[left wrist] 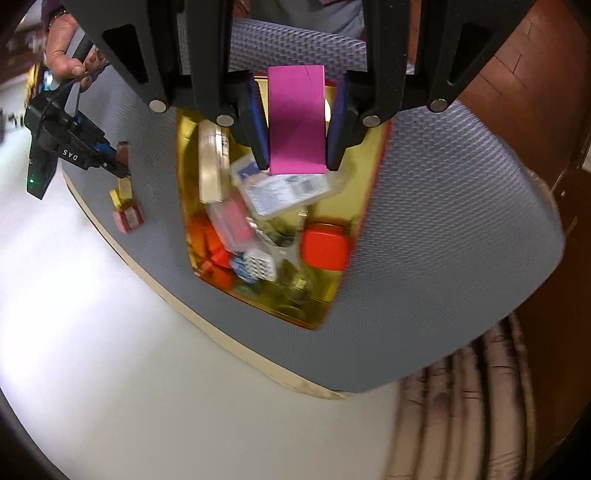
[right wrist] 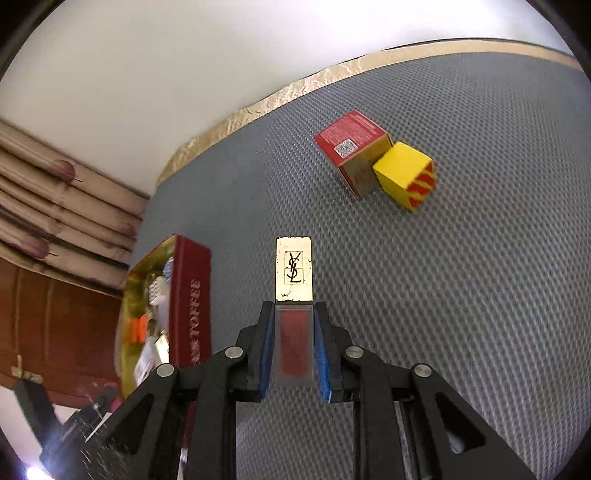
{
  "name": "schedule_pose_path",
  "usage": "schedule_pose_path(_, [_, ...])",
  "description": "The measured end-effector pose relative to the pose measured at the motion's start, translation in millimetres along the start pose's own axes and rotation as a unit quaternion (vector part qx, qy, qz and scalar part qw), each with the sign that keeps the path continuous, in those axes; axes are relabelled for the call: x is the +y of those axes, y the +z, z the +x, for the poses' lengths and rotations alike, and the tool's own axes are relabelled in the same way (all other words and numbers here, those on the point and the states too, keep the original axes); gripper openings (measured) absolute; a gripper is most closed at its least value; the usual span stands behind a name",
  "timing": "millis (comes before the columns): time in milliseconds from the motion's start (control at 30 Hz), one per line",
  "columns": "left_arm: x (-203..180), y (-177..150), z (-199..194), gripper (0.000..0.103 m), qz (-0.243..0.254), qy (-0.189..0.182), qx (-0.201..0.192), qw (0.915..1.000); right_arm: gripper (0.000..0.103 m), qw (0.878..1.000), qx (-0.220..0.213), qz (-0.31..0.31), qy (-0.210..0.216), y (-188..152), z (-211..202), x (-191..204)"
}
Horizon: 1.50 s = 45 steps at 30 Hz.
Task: Organize rigid objects
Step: 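Carry the pink block toward the tin with the left tool while the right tool grasps the lipstick, then release the pink block in the tin with the left tool while the right tool drops the lipstick in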
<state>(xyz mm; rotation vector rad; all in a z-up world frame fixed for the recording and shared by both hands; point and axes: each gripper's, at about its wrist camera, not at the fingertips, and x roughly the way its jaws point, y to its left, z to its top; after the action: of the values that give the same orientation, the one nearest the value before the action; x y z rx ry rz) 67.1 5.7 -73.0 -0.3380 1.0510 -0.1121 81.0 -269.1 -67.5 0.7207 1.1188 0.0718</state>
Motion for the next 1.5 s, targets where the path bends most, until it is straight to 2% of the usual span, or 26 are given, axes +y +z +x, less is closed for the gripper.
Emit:
schedule_pose_path(67, [-13,6,8,0.030,0.022,-0.017,0.015,0.9995,0.018,1.000,0.001,0.003,0.009,-3,-4,-3])
schedule_pose_path(167, [-30,12,19,0.030,0.053,-0.008,0.017,0.9984,0.018,1.000,-0.001,0.006,0.018,-5,-9,-5])
schedule_pose_path(333, [-51,17,39,0.030,0.086,-0.020,0.041,0.9953,0.018,1.000,-0.006,0.003,0.029,-5,-19,-4])
schedule_pose_path(400, [-53,16,41,0.030,0.086,-0.021,0.043,0.9951,0.018,0.999,-0.006,0.000,0.035,-7,-27,-3])
schedule_pose_path(567, [-42,12,14,0.034,0.059,-0.035,0.023,0.9974,0.018,0.998,-0.003,-0.018,0.057,-11,-40,14])
schedule_pose_path(667, [-23,3,-17,0.035,0.026,-0.005,-0.030,0.9992,0.018,0.996,0.001,-0.039,0.076,-15,-44,36])
schedule_pose_path(767, [5,-11,-48,0.039,-0.013,0.072,-0.092,0.9931,0.018,0.993,0.018,-0.066,0.098,-21,-43,65])
schedule_pose_path(833, [25,-22,-59,0.039,-0.038,0.119,-0.110,0.9861,0.018,0.989,0.036,-0.081,0.115,-26,-36,88])
schedule_pose_path(933, [56,-35,-64,0.039,-0.077,0.157,-0.113,0.9780,0.018,0.984,0.065,-0.107,0.129,-36,-17,125])
schedule_pose_path(1000, [73,-37,-61,0.039,-0.104,0.166,-0.107,0.9747,0.018,0.979,0.091,-0.110,0.143,-42,2,146])
schedule_pose_path(1100, [91,-38,-58,0.039,-0.132,0.151,-0.101,0.9745,0.018,0.975,0.129,-0.107,0.149,-53,35,172])
schedule_pose_path(1200, [90,-38,-55,0.039,-0.114,0.171,-0.104,0.9730,0.018,0.972,0.155,-0.096,0.146,-63,63,186])
schedule_pose_path(1500, [79,-37,-53,0.039,-0.082,0.167,-0.113,0.9760,0.019,0.975,0.173,-0.066,0.123,-68,98,192])
